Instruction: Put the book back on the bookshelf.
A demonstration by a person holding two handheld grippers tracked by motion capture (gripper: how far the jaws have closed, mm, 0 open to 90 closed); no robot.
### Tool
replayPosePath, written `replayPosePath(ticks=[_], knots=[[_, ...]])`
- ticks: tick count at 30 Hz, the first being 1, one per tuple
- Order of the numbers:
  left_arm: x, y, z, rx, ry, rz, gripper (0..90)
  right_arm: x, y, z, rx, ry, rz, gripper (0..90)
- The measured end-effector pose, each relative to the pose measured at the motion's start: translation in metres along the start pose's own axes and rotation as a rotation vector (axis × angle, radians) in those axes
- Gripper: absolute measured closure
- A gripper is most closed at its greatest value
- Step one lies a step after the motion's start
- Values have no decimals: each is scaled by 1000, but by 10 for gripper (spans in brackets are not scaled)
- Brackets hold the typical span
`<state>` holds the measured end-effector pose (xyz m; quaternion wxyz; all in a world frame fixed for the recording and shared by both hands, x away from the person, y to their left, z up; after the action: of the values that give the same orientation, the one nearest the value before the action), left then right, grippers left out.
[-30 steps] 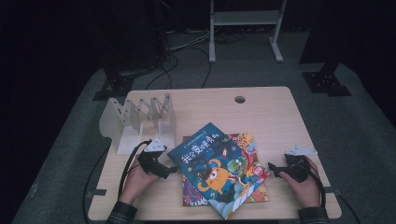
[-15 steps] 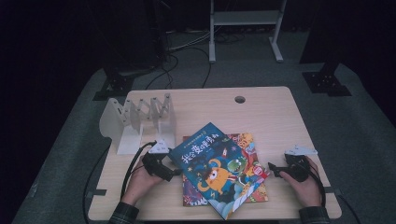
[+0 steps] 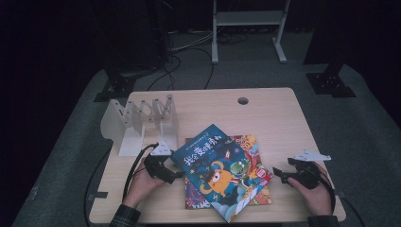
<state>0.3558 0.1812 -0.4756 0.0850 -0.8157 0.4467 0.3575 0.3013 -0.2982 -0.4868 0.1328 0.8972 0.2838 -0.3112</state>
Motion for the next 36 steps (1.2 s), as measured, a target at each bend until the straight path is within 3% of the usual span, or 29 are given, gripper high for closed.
replayPosePath(ticks=[2,11,19,36], knots=[[0,0,0,1,-1,-1,0,-6,-9,2,-26,-6,12,230],[0,0,0,0,-2,-1,0,-23,-24,5,-44,16,-20,216],[0,1,0,-6,-3,-5,0,-13,-31,2,-66,8,-44,214],[-8,6,2,6,-12,39,0,0,-16,-5,-50,0,-49,190]])
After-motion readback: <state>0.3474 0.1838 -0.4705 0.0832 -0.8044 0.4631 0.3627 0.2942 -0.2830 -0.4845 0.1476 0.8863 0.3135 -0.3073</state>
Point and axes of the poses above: each handheld gripper's, and its own axes: x roughly forward along the jaws, z roughly out of its underside, y roughly to its right, the point moved 1 cm from there along x, roughly forward along the jaws, and after that the axes turned 11 degrees about -x, right-handed, at the moved point
